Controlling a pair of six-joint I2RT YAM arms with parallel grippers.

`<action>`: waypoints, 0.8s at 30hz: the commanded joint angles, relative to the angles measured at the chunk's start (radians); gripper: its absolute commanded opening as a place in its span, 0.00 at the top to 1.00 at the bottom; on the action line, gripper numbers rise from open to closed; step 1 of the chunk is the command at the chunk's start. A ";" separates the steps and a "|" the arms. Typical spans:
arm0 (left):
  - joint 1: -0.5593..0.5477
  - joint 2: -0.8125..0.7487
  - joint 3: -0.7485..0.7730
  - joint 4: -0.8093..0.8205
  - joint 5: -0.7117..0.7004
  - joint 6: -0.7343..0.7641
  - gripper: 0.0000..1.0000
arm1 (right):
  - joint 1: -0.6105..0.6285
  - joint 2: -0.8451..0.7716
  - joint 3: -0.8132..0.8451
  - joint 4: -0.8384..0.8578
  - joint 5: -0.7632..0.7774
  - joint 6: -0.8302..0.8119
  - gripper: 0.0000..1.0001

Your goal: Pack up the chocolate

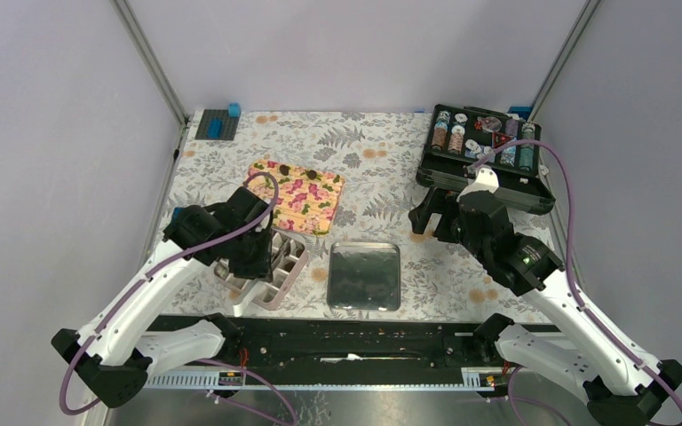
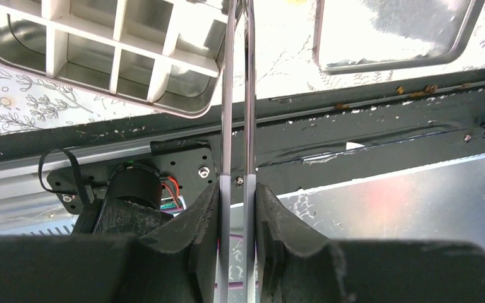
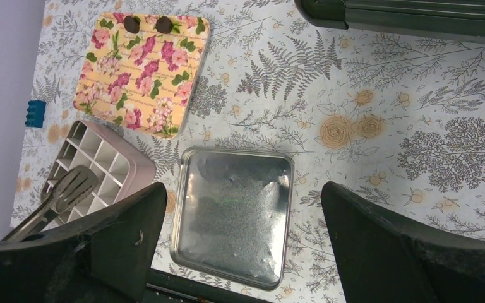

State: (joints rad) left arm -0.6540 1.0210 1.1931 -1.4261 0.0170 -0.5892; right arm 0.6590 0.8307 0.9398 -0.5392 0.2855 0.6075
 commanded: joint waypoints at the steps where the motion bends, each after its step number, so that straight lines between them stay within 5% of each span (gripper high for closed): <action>1: -0.004 0.010 0.085 0.051 -0.091 -0.027 0.84 | -0.003 -0.013 0.020 0.026 0.004 -0.006 0.01; 7: 0.010 0.122 0.080 0.295 -0.232 -0.008 0.84 | -0.001 -0.014 0.010 0.043 -0.015 0.011 0.01; 13: 0.141 0.319 0.109 0.479 -0.198 0.103 0.83 | -0.001 -0.049 0.018 0.009 0.016 0.012 0.01; 19: 0.231 0.491 0.227 0.509 -0.203 0.153 0.66 | -0.002 -0.063 0.017 -0.004 0.029 0.014 0.01; 24: 0.271 0.605 0.269 0.525 -0.211 0.182 0.62 | -0.001 -0.061 0.019 -0.009 0.034 0.014 0.01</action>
State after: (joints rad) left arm -0.4068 1.5791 1.4036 -0.9642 -0.1650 -0.4515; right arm 0.6590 0.7738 0.9394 -0.5488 0.2939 0.6121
